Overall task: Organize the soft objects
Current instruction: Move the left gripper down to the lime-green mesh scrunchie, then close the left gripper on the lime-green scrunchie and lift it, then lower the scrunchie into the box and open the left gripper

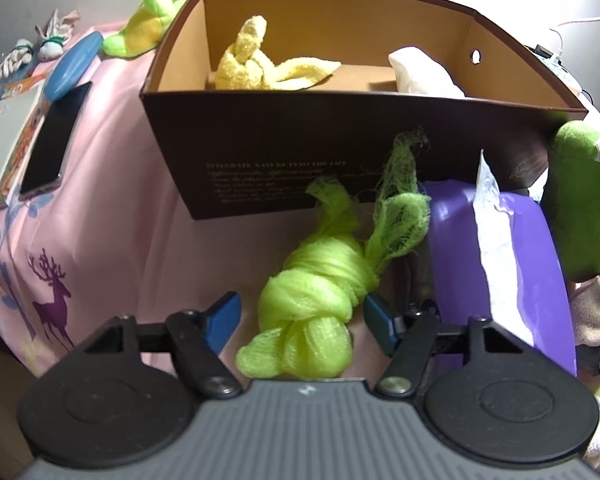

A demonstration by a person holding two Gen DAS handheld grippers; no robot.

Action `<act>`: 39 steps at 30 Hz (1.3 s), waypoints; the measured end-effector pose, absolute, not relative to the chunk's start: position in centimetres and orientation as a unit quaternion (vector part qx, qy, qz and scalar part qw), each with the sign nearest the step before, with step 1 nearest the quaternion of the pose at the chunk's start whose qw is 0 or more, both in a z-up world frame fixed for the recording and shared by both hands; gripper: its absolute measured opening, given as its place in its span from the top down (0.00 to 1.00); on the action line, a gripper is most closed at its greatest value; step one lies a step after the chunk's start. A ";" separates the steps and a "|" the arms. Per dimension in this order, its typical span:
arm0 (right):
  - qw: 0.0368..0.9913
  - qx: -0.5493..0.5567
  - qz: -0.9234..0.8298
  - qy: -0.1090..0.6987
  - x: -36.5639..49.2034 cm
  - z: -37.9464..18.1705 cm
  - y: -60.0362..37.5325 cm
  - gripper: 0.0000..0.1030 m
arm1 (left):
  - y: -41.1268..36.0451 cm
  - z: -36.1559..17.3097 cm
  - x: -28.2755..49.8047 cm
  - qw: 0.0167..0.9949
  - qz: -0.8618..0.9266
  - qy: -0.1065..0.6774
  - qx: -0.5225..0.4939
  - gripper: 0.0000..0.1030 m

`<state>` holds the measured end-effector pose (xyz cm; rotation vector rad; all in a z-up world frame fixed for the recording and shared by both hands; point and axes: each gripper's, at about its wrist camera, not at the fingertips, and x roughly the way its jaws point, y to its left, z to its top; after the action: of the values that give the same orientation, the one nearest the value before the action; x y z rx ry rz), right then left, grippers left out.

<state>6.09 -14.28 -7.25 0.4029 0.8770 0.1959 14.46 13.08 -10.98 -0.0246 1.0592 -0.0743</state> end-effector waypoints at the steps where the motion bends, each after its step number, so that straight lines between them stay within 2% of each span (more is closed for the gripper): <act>1: 0.881 0.193 0.092 0.423 6.1 -7.3 -14.3 0.87 | 13.0 -11.0 14.5 0.861 -0.038 0.507 -0.015 0.41; 4: 0.880 0.192 0.086 0.427 6.2 -7.4 -14.3 0.87 | 12.8 -11.1 14.4 0.859 -0.040 0.510 -0.016 0.52; 8: 0.877 0.197 0.083 0.430 6.3 -7.6 -14.4 0.87 | 12.9 -11.1 14.0 0.860 -0.036 0.508 -0.023 0.53; 18: 0.871 0.201 0.096 0.438 6.8 -8.1 -14.0 0.87 | 13.6 -8.1 12.1 0.874 -0.028 0.484 -0.034 0.54; 29: 0.870 0.203 0.124 0.432 7.5 -7.8 -13.6 0.87 | 14.2 -1.6 9.3 0.904 -0.039 0.424 -0.045 0.54; 34: 0.868 0.215 0.120 0.430 7.3 -7.8 -14.1 0.87 | 14.5 0.9 11.2 0.919 -0.032 0.391 -0.035 0.54; 39: 0.875 0.226 0.107 0.415 6.8 -7.5 -14.9 0.87 | 14.2 1.1 15.2 0.922 -0.031 0.385 -0.038 0.54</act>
<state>6.83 -14.92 -7.53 0.4725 0.8671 0.2243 15.19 14.18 1.10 -0.0777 0.7905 -0.0641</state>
